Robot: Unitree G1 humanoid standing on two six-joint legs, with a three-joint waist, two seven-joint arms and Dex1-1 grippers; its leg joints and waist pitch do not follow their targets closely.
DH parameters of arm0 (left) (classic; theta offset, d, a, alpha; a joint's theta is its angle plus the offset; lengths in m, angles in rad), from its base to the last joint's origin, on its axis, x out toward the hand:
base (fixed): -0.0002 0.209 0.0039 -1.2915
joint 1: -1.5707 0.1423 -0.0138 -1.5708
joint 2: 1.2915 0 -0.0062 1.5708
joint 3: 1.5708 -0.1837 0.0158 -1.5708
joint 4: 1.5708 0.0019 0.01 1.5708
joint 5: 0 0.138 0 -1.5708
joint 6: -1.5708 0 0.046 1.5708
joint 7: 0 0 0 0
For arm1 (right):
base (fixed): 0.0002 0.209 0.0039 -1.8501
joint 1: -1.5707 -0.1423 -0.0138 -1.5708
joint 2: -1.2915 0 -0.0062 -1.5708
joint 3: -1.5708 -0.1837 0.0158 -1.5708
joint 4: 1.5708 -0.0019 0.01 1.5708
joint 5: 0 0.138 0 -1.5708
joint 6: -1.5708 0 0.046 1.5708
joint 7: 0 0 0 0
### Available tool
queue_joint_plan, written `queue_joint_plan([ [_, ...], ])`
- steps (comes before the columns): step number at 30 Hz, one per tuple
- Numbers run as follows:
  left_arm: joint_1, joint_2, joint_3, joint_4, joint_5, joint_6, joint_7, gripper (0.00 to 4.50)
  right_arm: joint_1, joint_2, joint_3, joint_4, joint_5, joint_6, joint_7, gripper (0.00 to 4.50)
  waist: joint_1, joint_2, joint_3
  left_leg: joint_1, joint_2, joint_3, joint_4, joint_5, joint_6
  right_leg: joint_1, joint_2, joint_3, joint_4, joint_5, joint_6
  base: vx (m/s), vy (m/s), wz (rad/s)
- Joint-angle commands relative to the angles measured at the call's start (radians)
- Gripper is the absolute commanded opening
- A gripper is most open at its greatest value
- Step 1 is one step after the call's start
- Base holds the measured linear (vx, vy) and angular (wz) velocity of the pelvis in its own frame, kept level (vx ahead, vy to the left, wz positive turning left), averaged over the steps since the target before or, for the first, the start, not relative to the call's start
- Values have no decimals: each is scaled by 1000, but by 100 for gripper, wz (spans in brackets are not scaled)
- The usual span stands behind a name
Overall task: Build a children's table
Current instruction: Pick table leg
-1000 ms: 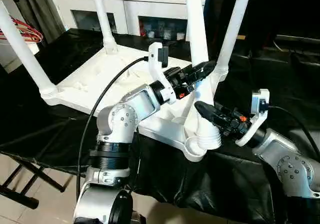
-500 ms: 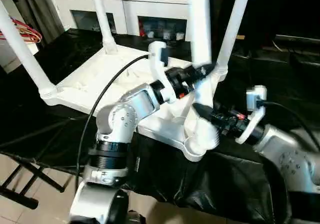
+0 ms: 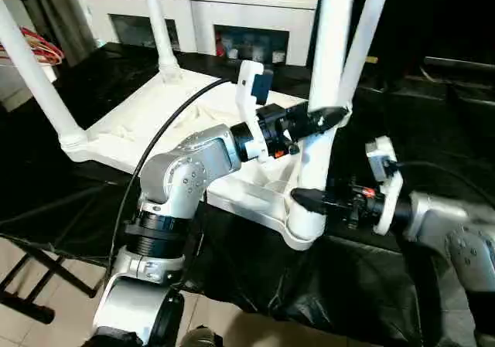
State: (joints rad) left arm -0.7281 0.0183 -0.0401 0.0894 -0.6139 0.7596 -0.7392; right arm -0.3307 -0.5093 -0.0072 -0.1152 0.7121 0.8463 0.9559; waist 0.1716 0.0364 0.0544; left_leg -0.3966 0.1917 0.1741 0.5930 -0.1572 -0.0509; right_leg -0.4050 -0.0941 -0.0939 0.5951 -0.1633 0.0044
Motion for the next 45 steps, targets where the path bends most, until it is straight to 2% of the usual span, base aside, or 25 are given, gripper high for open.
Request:
queue_joint_plan([
  [1,-20,6,-13,-28,-6,-2,-20,182,-16,-13,18,2,-9,7,16,312,3,-31,-76,16,35,-8,-61,-164,30,52,-63,45,-71,-297,-142,0,0,0],
  [3,-17,7,-23,-33,-9,-1,-29,182,-23,-26,33,6,-13,14,33,312,3,-31,-77,17,35,-9,-61,-160,31,53,-62,45,-69,-288,-144,0,0,0],
  [4,-16,8,-25,-33,-10,-1,-32,182,-24,-31,39,7,-15,16,38,312,3,-37,-76,16,35,-8,-61,-160,32,54,-62,45,-70,-287,-143,0,0,0],
  [8,-20,12,-26,-32,-13,-3,-40,182,-25,-48,57,20,-30,16,55,312,4,-35,-77,16,35,-8,-60,-157,30,54,-63,46,-68,-282,-147,0,0,0],
  [10,-21,14,-27,-33,-13,-3,-44,182,-25,-51,57,23,-30,15,58,312,4,-35,-77,17,36,-9,-60,-161,30,54,-63,45,-68,-283,-149,0,0,0],
  [11,-20,16,-28,-34,-13,-4,-48,182,-25,-52,59,26,-31,13,59,312,4,-38,-77,17,35,-8,-59,-159,31,54,-63,45,-67,-283,-149,0,0,0],
  [22,-14,25,-40,-43,-17,-1,-71,182,-28,-60,67,37,-32,9,78,312,5,-37,-78,17,35,-8,-57,-155,34,55,-63,45,-65,-275,-157,0,0,0],
  [29,-18,24,-39,-38,-18,-4,-75,182,-25,-56,72,41,-30,13,81,239,4,-37,-77,17,34,-8,-56,-167,32,54,-63,45,-67,-299,-153,0,0,0],
  [38,-16,30,-43,-42,-23,14,-76,182,-27,-50,77,49,-38,9,82,200,4,-35,-76,18,35,-10,-58,-189,20,52,-63,44,-71,-337,-135,0,0,0],
  [39,-17,30,-37,-38,-26,24,-68,238,-27,-47,77,50,-41,4,81,197,4,-34,-76,18,34,-10,-58,-191,19,51,-62,44,-71,-339,-134,0,0,0],
  [40,-18,29,-34,-36,-29,27,-65,252,-26,-46,77,51,-41,3,80,197,4,-35,-76,18,34,-10,-58,-192,18,51,-62,44,-72,-338,-134,0,0,0],
  [43,-21,26,-20,-34,-32,14,-62,255,-26,-41,77,50,-42,-4,75,195,4,-33,-77,18,34,-11,-58,-189,19,52,-62,44,-70,-327,-139,0,0,0],
  [45,-22,19,-7,-29,-25,-16,-51,277,-25,-36,75,51,-44,-11,68,193,5,-33,-78,18,35,-11,-57,-188,20,52,-62,44,-69,-315,-144,0,0,0],
])
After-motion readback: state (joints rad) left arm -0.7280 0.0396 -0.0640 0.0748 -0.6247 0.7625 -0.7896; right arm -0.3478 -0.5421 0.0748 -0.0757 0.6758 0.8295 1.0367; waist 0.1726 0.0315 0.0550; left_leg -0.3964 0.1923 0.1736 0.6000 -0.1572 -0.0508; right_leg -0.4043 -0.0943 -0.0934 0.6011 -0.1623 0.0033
